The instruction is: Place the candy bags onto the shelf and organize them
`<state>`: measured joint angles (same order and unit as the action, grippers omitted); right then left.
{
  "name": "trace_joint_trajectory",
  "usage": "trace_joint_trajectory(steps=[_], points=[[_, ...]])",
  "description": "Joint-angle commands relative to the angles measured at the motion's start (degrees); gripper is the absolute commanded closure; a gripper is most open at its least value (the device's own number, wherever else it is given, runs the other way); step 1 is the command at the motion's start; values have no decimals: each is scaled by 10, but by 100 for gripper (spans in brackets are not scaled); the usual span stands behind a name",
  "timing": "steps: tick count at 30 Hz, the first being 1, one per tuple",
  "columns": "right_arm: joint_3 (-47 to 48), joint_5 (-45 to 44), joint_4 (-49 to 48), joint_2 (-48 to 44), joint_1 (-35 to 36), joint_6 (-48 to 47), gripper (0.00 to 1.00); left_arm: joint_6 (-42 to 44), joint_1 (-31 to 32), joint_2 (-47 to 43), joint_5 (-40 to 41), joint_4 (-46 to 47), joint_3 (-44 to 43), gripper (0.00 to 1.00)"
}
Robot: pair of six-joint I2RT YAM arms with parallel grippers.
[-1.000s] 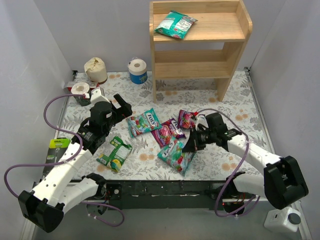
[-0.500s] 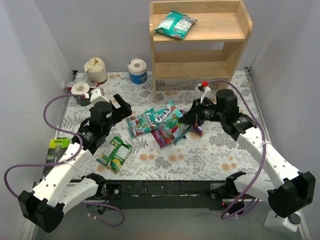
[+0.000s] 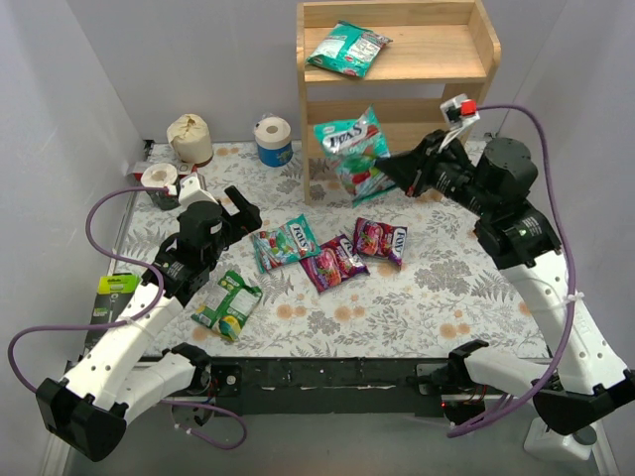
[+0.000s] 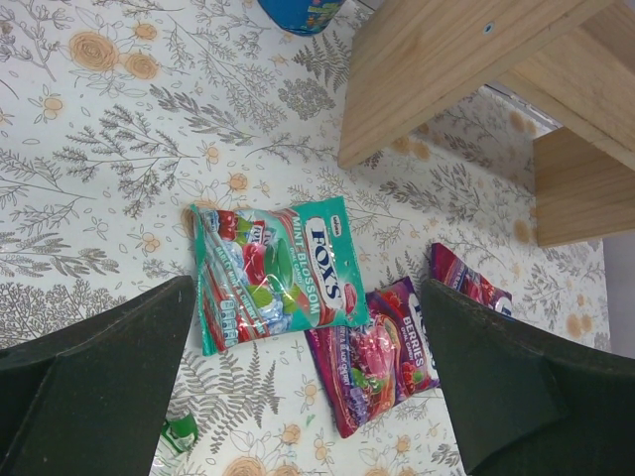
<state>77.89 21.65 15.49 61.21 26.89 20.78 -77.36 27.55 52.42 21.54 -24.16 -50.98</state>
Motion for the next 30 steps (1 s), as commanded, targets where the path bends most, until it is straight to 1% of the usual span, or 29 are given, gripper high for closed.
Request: trace_joint_trajectory(steps=[1, 6, 8, 10, 14, 15, 16, 17, 18, 19, 23, 24, 25, 27, 29, 30], points=[[93, -149, -57, 14, -6, -28, 99, 1, 1, -4, 7, -1, 4, 2], [153, -316, -112, 55, -11, -36, 99, 1, 1, -3, 10, 1, 6, 2], [171, -357, -131, 75, -17, -28, 99, 1, 1, -2, 10, 1, 5, 2], [175, -399, -166, 88, -24, 4, 99, 0, 1, 0, 11, 2, 7, 2], [162, -423, -214, 102, -61, 115, 99, -2, 1, 1, 14, 1, 8, 2], [153, -421, -220, 105, -70, 173, 99, -3, 1, 1, 15, 0, 10, 2], [149, -413, -223, 115, -94, 196, 99, -4, 2, 0, 15, 0, 10, 2], [148, -393, -248, 122, -107, 212, 99, -5, 1, 0, 16, 0, 11, 2], [159, -360, -252, 131, -119, 230, 99, -4, 1, -1, 17, -1, 11, 2], [170, -346, -251, 153, -143, 269, 99, -5, 1, -2, 18, -1, 11, 2], [217, -268, -279, 216, -196, 353, 99, -5, 1, -4, 20, -2, 13, 2], [234, -231, -274, 230, -206, 367, 99, -5, 1, -5, 20, -2, 13, 2], [270, -221, -263, 263, -223, 386, 99, -6, 1, -4, 22, -2, 12, 2], [297, -162, -254, 294, -237, 435, 99, -7, 1, -4, 22, -2, 14, 2], [319, -137, -256, 329, -249, 466, 99, -9, 1, -3, 21, -1, 14, 2], [332, -124, -230, 341, -249, 468, 99, -8, 1, -1, 21, -2, 12, 2]])
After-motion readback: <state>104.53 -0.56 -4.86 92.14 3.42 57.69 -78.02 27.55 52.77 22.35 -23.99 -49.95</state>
